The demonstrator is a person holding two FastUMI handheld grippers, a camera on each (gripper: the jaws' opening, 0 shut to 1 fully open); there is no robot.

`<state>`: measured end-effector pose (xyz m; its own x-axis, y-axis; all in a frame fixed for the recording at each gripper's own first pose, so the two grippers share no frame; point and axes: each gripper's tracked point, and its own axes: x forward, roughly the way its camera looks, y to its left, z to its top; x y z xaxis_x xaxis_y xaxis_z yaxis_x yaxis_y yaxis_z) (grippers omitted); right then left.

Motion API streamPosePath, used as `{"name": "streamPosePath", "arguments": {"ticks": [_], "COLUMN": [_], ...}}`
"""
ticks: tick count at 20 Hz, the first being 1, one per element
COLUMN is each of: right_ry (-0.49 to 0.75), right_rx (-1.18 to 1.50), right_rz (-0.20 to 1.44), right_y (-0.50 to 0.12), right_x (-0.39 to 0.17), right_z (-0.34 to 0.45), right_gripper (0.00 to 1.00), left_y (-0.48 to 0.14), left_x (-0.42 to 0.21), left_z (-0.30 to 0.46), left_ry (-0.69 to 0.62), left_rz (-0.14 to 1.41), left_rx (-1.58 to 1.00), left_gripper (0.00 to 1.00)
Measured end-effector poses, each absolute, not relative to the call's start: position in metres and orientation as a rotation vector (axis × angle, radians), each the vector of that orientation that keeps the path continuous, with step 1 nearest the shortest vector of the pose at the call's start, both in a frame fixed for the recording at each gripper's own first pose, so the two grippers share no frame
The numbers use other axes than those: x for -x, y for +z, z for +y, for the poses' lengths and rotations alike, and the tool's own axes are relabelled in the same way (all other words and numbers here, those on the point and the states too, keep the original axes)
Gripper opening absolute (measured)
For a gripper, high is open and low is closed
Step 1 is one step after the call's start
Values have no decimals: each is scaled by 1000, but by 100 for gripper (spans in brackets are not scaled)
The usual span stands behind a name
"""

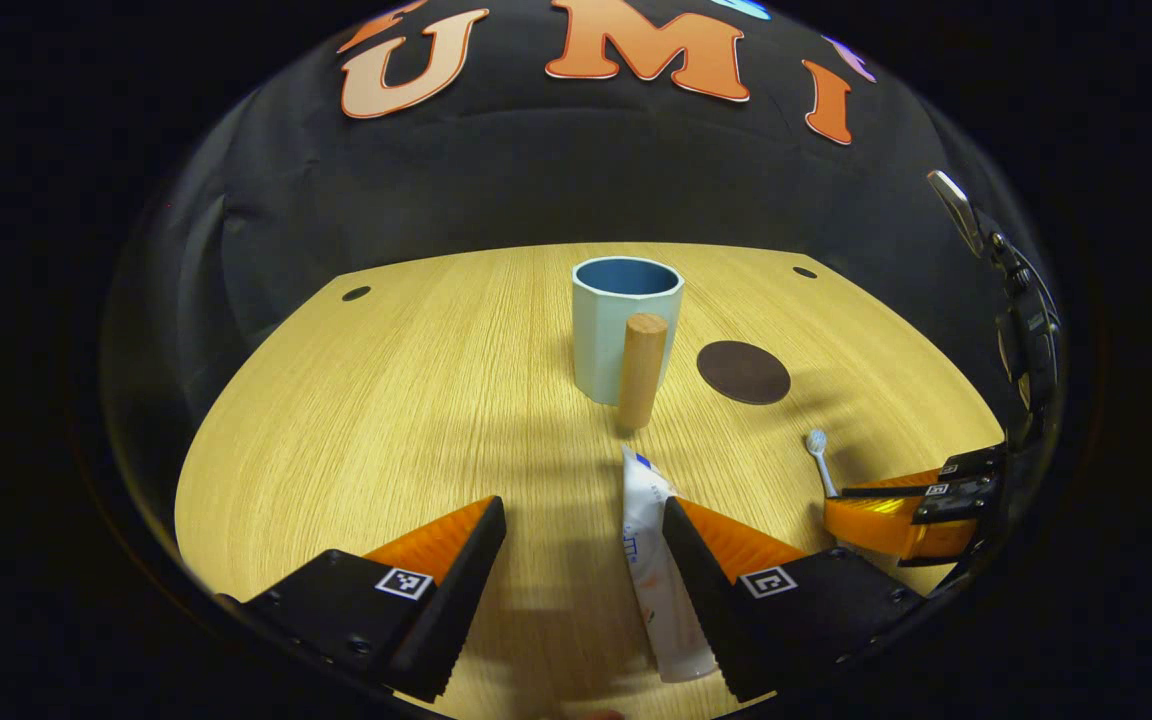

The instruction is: Put the toothbrush and toothpaste on the desktop into the cup, then pick up the cup and place it on the coaster on the desktop.

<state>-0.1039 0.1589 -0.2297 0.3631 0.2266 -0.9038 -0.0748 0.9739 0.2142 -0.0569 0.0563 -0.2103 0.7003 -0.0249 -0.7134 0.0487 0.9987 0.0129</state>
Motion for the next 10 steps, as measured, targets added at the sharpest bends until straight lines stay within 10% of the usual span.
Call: {"name": "streamPosePath", "arguments": {"ticks": [10], "right_ry": [280], "right_rx": [-244], "right_rz": [1130], "right_y": [-214], "right_x": [87], "right_z": [164], "right_gripper": [5], "left_y": [-221], "left_x": [56], "left_z": [49], "left_ry": [-47], "left_rz": [847], "left_rx": [-7], "left_gripper": [95]}}
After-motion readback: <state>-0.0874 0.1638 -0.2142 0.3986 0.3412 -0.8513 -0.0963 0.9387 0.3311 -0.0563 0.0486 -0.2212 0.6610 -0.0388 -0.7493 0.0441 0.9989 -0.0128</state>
